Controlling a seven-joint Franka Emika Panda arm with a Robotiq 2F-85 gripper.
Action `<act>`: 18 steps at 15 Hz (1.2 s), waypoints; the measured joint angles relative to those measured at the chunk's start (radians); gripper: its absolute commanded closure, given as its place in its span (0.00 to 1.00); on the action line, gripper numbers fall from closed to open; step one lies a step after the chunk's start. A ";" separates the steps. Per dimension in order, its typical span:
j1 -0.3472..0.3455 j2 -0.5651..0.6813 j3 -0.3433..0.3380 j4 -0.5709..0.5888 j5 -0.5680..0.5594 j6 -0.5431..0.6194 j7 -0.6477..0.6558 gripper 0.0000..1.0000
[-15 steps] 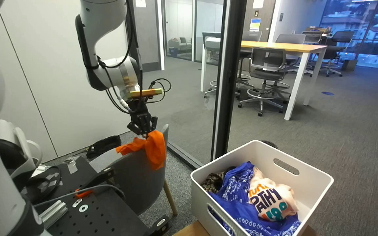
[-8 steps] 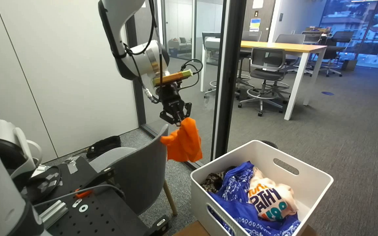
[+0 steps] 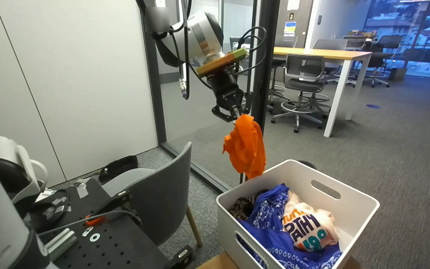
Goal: Put the orange thing on the chair in the white bin
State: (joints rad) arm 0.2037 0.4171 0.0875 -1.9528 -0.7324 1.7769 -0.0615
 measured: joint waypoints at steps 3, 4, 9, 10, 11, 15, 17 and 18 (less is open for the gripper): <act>-0.080 -0.063 -0.027 -0.036 0.009 0.079 0.034 0.96; -0.110 -0.079 -0.040 -0.049 0.016 0.118 0.040 0.97; -0.238 -0.099 -0.109 -0.071 0.081 0.337 0.039 0.97; -0.258 -0.096 -0.122 -0.072 0.100 0.377 0.037 0.97; -0.276 -0.092 -0.132 -0.072 0.122 0.412 0.033 0.97; -0.327 -0.059 -0.164 -0.071 0.222 0.545 0.012 0.97; -0.342 -0.036 -0.173 -0.071 0.283 0.611 0.007 0.97; -0.349 -0.024 -0.176 -0.071 0.312 0.643 0.006 0.97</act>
State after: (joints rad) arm -0.1454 0.3928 -0.0885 -2.0241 -0.4204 2.4200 -0.0555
